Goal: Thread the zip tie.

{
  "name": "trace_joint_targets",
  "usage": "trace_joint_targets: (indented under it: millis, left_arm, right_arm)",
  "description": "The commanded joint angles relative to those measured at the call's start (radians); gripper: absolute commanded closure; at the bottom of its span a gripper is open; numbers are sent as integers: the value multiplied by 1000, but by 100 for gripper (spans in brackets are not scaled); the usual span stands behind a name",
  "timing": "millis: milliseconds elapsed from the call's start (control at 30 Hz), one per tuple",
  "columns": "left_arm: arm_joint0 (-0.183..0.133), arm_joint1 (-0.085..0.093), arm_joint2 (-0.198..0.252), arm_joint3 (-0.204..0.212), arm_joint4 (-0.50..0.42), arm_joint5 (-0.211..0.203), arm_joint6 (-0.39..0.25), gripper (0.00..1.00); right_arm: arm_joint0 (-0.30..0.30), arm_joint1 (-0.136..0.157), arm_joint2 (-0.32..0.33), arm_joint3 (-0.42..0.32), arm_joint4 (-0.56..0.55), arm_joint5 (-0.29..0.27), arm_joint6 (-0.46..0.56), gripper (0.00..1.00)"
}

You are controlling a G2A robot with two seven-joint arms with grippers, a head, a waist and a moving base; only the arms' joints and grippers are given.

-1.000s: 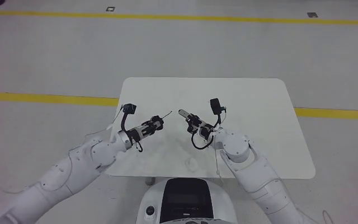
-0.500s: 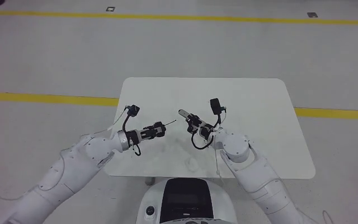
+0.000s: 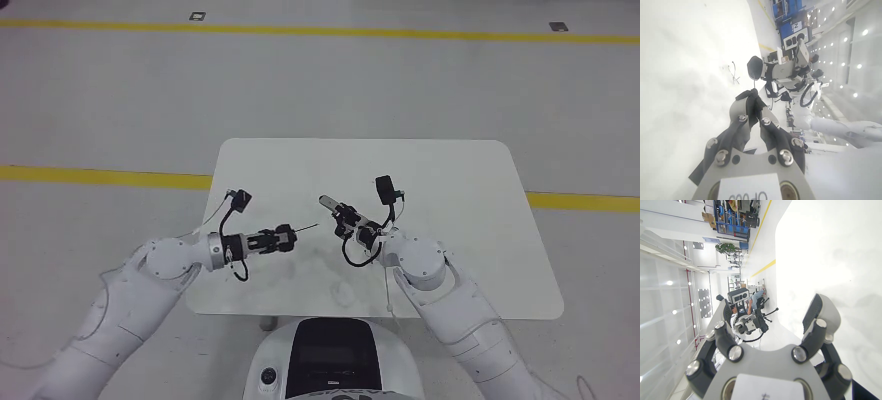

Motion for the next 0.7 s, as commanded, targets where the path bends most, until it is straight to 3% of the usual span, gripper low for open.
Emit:
trace_joint_targets:
  millis: [0,167,500,667]
  left_arm:
    - [9,-19,-36,13,-12,0,-57,100]
    - [31,-68,-129,52,-69,0,-188,100]
    - [45,-198,-319,154,-161,0,-511,100]
    - [45,-198,-319,154,-161,0,-511,100]
  right_arm:
    - [0,0,0,0,0,0,0,0]
    - [0,0,0,0,0,0,0,0]
    - [0,0,0,0,0,0,0,0]
    - [0,0,0,0,0,0,0,0]
